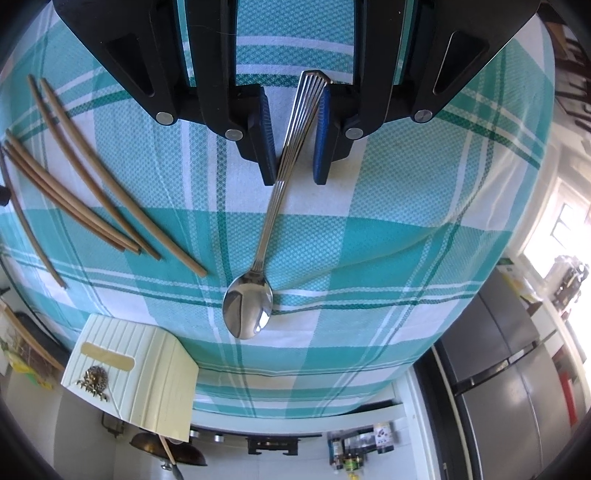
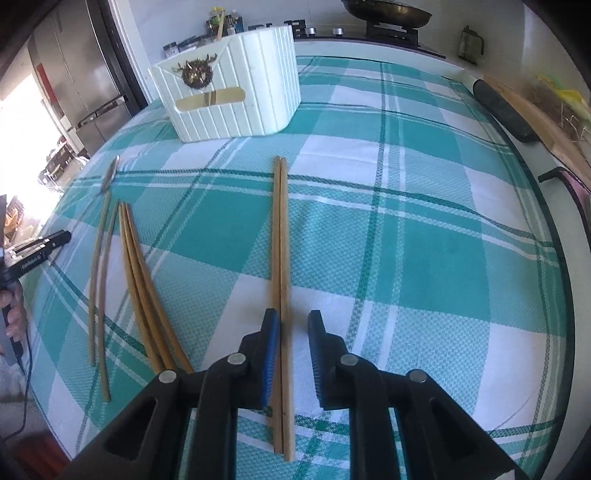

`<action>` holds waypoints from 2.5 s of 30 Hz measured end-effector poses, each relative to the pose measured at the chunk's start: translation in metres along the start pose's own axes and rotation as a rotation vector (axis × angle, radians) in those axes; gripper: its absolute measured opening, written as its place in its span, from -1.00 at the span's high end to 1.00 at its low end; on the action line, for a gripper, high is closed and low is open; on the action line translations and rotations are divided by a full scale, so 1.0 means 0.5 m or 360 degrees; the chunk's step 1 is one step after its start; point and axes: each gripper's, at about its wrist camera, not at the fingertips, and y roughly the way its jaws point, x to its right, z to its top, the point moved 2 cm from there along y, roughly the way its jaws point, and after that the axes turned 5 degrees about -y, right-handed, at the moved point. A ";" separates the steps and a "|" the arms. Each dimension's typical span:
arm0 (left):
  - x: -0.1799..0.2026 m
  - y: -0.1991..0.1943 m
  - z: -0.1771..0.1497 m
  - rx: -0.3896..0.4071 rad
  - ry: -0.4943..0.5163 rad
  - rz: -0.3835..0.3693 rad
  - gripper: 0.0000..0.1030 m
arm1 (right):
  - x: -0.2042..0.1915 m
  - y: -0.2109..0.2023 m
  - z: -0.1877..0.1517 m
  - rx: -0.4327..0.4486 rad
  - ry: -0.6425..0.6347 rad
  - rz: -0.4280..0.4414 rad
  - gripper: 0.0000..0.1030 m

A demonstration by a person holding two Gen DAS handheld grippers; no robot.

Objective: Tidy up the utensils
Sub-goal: 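Lift the spoon with the left tool while the right tool lifts its chopstick, then lower the spoon into the caddy with the left tool while the right tool inserts the chopstick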

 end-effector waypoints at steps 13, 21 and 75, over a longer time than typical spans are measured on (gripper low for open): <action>0.003 0.008 0.013 -0.0025 0.0013 -0.0023 0.81 | -0.001 0.014 0.020 -0.0112 -0.0124 -0.0137 0.88; -0.005 -0.039 -0.049 -0.0020 -0.0136 -0.0017 0.84 | 0.057 -0.047 -0.084 0.0058 0.0335 -0.0257 0.88; 0.029 0.088 0.119 -0.0243 0.0140 -0.0131 -0.08 | 0.119 0.010 0.017 -0.0154 0.0087 -0.0225 0.50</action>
